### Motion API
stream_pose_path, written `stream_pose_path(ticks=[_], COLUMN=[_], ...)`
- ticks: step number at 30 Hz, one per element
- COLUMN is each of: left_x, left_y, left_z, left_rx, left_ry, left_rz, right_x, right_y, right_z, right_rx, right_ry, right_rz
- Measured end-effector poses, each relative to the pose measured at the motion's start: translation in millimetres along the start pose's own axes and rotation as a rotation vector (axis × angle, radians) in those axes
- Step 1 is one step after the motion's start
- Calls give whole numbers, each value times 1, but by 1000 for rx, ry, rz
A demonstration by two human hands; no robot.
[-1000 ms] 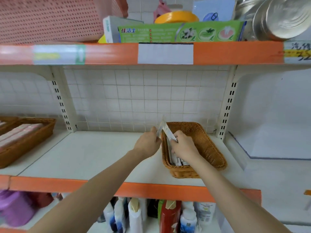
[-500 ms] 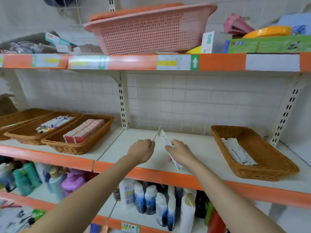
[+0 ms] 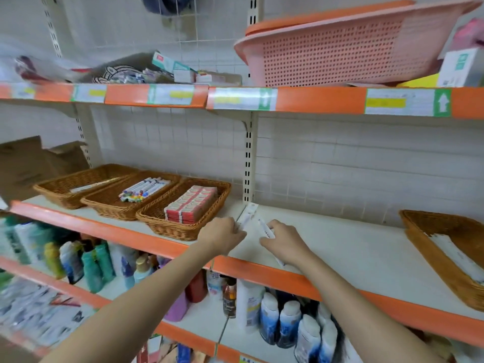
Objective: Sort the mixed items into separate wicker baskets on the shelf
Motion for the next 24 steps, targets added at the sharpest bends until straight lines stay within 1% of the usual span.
stream_pose_path(ticks=[5, 11, 16, 21, 24], left_x=[31, 72, 119, 166, 199], left_y=[26, 60, 81, 99, 104], left_z=[-16, -53, -65, -81, -90], left_rx=[-29, -142, -120, -121, -92], left_ry=[-31, 2, -33, -19, 12], left_rz=[-18, -68, -137, -147, -136], right_x=[31, 77, 110, 144, 169], right_y=[44, 103, 135, 168, 183], right_z=[7, 18, 33, 62, 89], right_rx=[-42, -46, -40, -32, -36], right_ry=[-179, -190, -222, -168, -156], right_rz=[-66, -161, -233, -239, -238])
Point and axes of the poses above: each hand's wrist, its own y-axis towards the middle knuckle, its own z-axis out of the palm, x = y × z, the point moved 3 cm from there along y, towards the middle knuckle, and after that the axes turned 4 degrees about x, right-handed, at the moved point
